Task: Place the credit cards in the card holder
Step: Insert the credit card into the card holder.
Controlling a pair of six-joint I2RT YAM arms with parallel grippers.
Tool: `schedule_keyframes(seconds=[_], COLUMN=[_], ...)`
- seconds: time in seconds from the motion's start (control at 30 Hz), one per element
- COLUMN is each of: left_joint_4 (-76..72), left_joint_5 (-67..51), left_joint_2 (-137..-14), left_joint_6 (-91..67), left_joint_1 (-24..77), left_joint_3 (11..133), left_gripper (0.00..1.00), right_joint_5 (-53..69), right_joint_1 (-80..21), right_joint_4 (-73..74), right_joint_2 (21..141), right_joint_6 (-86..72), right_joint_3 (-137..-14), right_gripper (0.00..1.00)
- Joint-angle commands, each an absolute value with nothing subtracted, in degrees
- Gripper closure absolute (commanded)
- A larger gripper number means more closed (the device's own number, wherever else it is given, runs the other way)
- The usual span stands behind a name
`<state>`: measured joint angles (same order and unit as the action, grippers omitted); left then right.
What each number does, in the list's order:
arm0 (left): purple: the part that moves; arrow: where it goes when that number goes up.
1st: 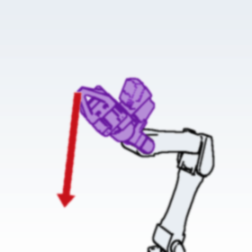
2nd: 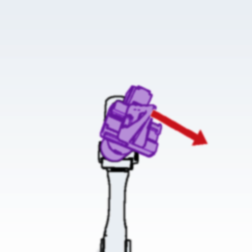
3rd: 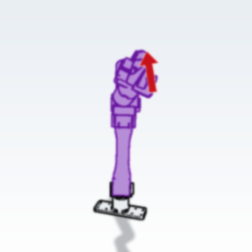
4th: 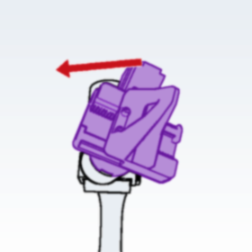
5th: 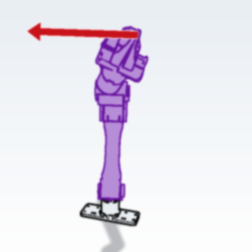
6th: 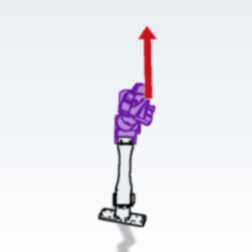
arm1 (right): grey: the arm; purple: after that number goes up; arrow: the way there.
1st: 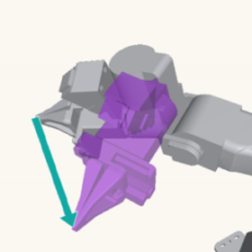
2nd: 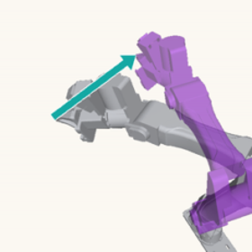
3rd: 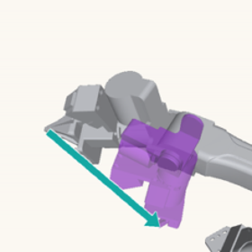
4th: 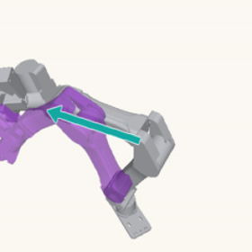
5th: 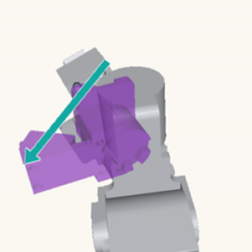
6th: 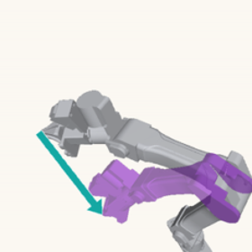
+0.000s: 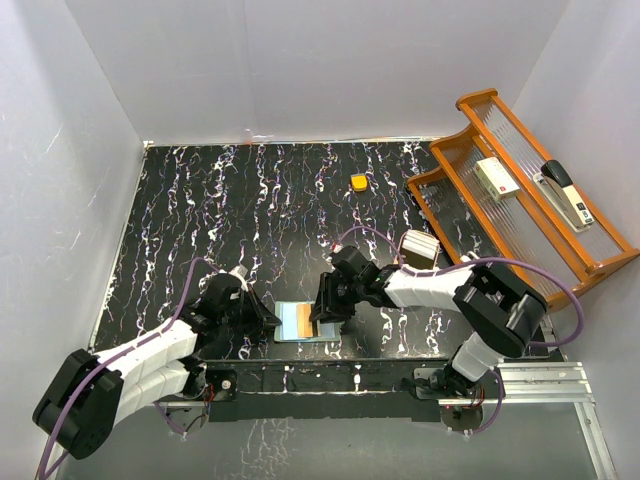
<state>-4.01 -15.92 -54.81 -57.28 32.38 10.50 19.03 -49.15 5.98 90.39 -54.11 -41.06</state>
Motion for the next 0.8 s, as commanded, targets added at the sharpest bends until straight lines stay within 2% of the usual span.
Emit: schedule_keyframes(seconds=[0.0,0.47,0.77], left_joint_4=[-0.44,-0.17,-1.53], left_joint_5=[-15.73,-16.41,-17.35], left_joint_2=[-54.25,-53.85,-54.32], left_joint_6=[-56.71,-55.89,-55.90], left_joint_1=[32.38,32.39,32.39], left_joint_3=[10.27,10.63,10.70], left_gripper=[1.00,1.00,1.00], right_joint_5=[19.73,20.91,22.07], right_joint_1=[-50.62,-52.86,-52.99], right_joint_4=[2.96,-0.32,1.66], right_joint_2=[92.58,94.68,95.76], right_joint_6=[-54.39,-55.72,-51.79], right_joint_3=[-43.55,-46.00,-47.90], right_gripper=[0.67,0.77,0.74])
